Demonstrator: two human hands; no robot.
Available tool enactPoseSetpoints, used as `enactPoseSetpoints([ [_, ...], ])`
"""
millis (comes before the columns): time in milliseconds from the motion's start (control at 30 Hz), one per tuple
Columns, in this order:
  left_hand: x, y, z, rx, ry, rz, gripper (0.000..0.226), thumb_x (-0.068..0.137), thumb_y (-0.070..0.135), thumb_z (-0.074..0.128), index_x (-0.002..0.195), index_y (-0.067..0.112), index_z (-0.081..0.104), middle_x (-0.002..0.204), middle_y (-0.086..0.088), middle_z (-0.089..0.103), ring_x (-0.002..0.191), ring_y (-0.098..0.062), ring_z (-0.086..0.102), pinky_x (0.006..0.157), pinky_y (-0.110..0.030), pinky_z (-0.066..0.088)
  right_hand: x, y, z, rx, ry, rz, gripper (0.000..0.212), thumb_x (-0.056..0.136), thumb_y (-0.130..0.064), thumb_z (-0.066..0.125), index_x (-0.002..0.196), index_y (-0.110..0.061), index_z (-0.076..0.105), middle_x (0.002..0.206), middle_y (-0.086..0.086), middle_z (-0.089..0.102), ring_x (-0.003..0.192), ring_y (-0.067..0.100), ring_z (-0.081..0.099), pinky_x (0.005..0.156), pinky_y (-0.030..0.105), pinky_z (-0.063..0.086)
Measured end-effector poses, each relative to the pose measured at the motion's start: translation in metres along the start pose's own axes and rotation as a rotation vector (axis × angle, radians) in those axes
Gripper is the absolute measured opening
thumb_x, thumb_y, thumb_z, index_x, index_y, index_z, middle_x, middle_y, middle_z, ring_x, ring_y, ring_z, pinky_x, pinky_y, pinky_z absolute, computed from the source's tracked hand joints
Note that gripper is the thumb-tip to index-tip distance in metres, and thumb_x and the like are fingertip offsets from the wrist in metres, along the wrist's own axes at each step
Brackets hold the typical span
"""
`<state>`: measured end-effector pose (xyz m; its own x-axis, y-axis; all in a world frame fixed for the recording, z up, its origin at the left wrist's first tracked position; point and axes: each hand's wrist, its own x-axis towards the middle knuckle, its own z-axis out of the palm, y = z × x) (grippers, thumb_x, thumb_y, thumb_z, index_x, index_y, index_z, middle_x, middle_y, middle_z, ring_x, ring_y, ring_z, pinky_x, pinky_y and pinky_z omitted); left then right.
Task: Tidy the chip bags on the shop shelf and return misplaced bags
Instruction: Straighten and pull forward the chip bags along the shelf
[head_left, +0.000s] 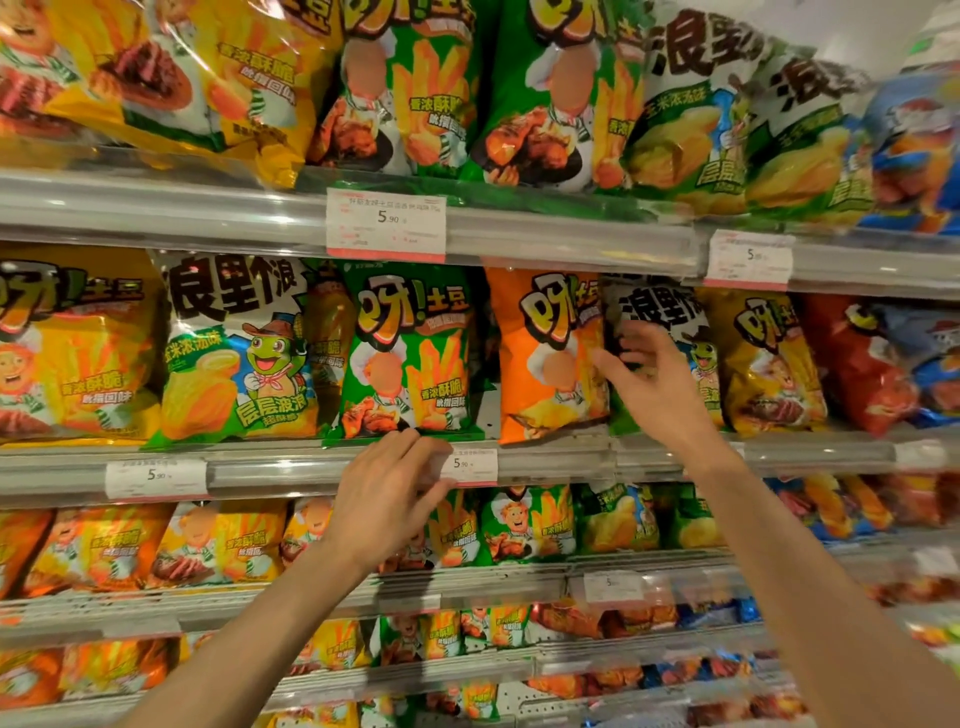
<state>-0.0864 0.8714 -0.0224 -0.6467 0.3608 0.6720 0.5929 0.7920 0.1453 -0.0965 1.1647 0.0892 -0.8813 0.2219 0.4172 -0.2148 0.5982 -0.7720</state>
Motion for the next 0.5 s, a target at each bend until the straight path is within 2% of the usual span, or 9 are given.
enactPoseSetpoints([
  [100,0.000,-0.001,0.001,-0.013,0.015,0.004,0.034,0.081,0.035,0.079,0.108,0.020,0.065,0.086,0.007,0.058,0.078,-0.017,0.058,0.061,-0.028,0.045,0.019,0.002,0.009,0.089,-0.177,0.071,0.092,0.084,-0.047,0.076,0.156,-0.023,0.024,0.151,-0.002,0.045,0.135,0.015,0.047,0.108,0.031,0.042],
  [167,-0.001,-0.002,0.001,-0.010,0.020,0.005,0.033,0.082,0.036,0.078,0.108,0.020,0.065,0.087,0.007,0.058,0.079,-0.017,0.058,0.060,-0.030,0.046,0.027,0.003,0.016,0.087,-0.226,0.116,0.104,0.081,-0.052,0.077,0.159,-0.031,0.014,0.156,-0.005,0.039,0.140,0.015,0.041,0.115,0.036,0.037],
  [233,-0.001,-0.002,0.002,-0.007,0.018,0.007,0.033,0.082,0.036,0.078,0.109,0.021,0.065,0.087,0.007,0.058,0.079,-0.016,0.058,0.061,-0.029,0.046,0.029,0.007,0.021,0.118,-0.223,0.162,0.104,0.079,-0.052,0.079,0.159,-0.030,0.017,0.153,-0.004,0.045,0.135,0.014,0.047,0.109,0.034,0.044],
  [267,-0.001,-0.003,0.003,-0.004,0.017,0.007,0.033,0.082,0.037,0.078,0.109,0.021,0.065,0.087,0.007,0.058,0.079,-0.016,0.057,0.060,-0.029,0.045,0.028,0.007,0.023,0.146,-0.202,0.170,0.101,0.079,-0.049,0.080,0.158,-0.027,0.023,0.147,-0.003,0.051,0.126,0.012,0.053,0.098,0.027,0.051],
  [300,-0.001,-0.003,0.003,-0.001,0.019,0.007,0.033,0.082,0.037,0.077,0.108,0.021,0.065,0.086,0.008,0.057,0.079,-0.016,0.057,0.060,-0.029,0.045,0.025,0.004,0.024,0.163,-0.172,0.169,0.095,0.079,-0.045,0.081,0.155,-0.024,0.029,0.139,-0.003,0.056,0.115,0.009,0.057,0.083,0.018,0.054],
  [333,-0.001,-0.003,0.003,0.001,0.021,0.005,0.033,0.082,0.037,0.077,0.109,0.022,0.065,0.086,0.008,0.057,0.079,-0.016,0.057,0.060,-0.029,0.045,0.025,0.002,0.024,0.176,-0.131,0.161,0.090,0.080,-0.042,0.082,0.153,-0.023,0.034,0.134,-0.003,0.057,0.110,0.007,0.059,0.075,0.015,0.054],
  [367,-0.001,-0.003,0.003,0.001,0.022,0.004,0.033,0.082,0.038,0.077,0.109,0.022,0.065,0.086,0.008,0.058,0.079,-0.016,0.057,0.060,-0.029,0.045,0.026,0.001,0.024,0.182,-0.081,0.146,0.087,0.079,-0.041,0.082,0.151,-0.023,0.037,0.133,-0.003,0.058,0.111,0.009,0.059,0.078,0.019,0.055],
  [433,-0.001,-0.002,0.003,0.001,0.021,-0.001,0.034,0.082,0.038,0.078,0.109,0.022,0.064,0.087,0.008,0.058,0.080,-0.015,0.057,0.060,-0.029,0.046,0.026,-0.003,0.024,0.200,0.014,0.127,0.087,0.079,-0.042,0.083,0.151,-0.022,0.038,0.132,-0.006,0.057,0.116,0.012,0.056,0.097,0.032,0.052],
  [500,-0.001,-0.003,0.003,0.004,0.023,-0.006,0.034,0.081,0.038,0.078,0.108,0.022,0.065,0.087,0.008,0.058,0.079,-0.016,0.058,0.059,-0.029,0.046,0.021,-0.005,0.033,0.190,0.055,0.104,0.083,0.082,-0.042,0.080,0.150,-0.020,0.038,0.124,-0.011,0.057,0.113,0.010,0.054,0.098,0.029,0.046],
])
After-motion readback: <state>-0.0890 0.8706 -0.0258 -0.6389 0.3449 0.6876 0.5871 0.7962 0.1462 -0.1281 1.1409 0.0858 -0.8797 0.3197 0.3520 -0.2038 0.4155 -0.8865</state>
